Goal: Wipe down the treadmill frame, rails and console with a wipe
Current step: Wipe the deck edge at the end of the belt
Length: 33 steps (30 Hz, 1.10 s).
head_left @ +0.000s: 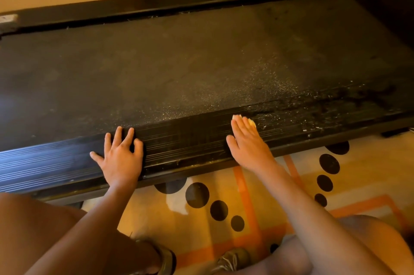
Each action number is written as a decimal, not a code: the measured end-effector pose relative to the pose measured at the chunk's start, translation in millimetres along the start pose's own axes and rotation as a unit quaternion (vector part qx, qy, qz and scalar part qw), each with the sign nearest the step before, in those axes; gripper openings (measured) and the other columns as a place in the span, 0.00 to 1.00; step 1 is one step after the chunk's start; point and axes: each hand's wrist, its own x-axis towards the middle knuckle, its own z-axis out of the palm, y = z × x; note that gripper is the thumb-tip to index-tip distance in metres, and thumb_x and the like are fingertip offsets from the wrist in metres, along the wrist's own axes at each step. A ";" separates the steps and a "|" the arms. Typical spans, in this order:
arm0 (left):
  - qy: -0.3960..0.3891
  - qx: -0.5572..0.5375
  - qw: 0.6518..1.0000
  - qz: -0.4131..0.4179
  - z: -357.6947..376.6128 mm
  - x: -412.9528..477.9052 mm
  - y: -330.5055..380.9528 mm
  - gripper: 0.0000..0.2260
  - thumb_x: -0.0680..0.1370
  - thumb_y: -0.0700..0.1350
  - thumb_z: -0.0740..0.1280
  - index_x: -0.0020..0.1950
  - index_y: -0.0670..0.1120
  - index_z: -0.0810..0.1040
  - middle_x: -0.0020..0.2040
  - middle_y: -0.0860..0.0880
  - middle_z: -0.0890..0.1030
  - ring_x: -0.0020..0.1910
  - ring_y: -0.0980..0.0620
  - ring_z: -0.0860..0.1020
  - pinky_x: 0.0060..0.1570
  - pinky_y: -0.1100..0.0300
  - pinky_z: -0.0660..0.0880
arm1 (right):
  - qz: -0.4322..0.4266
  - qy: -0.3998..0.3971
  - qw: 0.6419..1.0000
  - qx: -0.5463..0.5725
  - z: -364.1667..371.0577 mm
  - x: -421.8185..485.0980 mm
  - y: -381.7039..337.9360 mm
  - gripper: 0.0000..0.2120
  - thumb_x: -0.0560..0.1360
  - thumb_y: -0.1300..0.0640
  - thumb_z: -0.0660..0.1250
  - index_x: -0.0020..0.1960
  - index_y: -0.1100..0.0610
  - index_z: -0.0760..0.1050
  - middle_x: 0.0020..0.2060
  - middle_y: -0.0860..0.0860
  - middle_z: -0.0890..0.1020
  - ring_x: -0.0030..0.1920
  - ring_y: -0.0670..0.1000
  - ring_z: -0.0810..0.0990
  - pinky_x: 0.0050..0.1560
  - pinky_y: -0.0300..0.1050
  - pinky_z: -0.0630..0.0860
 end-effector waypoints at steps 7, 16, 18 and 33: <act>-0.017 0.001 1.000 0.006 -1.4 0.6 2.9 0.21 0.86 0.55 0.55 0.79 0.54 0.65 0.81 0.48 0.61 0.82 0.43 0.52 0.74 0.28 0.41 | 0.015 -0.004 1.000 -0.022 1.9 -6.2 2.1 0.29 0.87 0.45 0.43 0.84 0.55 0.40 0.83 0.51 0.41 0.82 0.50 0.37 0.81 0.50 0.36; -0.021 -0.163 0.985 0.044 -5.3 -17.6 101.2 0.18 0.84 0.48 0.62 0.74 0.49 0.73 0.76 0.48 0.71 0.74 0.45 0.69 0.73 0.37 0.66 | -0.018 0.005 0.999 -0.048 -1.9 11.5 2.0 0.30 0.87 0.45 0.43 0.83 0.56 0.40 0.83 0.53 0.41 0.82 0.52 0.37 0.82 0.53 0.38; -0.059 -0.142 0.986 0.070 5.1 -23.7 131.7 0.18 0.84 0.51 0.61 0.73 0.50 0.74 0.74 0.49 0.72 0.73 0.46 0.70 0.73 0.31 0.61 | -0.030 0.005 0.998 -0.050 -3.1 5.5 5.5 0.29 0.87 0.45 0.43 0.83 0.56 0.40 0.83 0.52 0.41 0.82 0.51 0.37 0.82 0.52 0.39; -0.053 -0.001 0.995 0.080 52.2 -33.6 177.9 0.20 0.85 0.59 0.55 0.76 0.58 0.69 0.81 0.52 0.61 0.81 0.49 0.55 0.72 0.24 0.40 | -0.025 0.026 0.999 -0.041 -13.5 25.9 22.2 0.29 0.87 0.46 0.44 0.84 0.56 0.43 0.83 0.52 0.44 0.83 0.51 0.40 0.82 0.51 0.39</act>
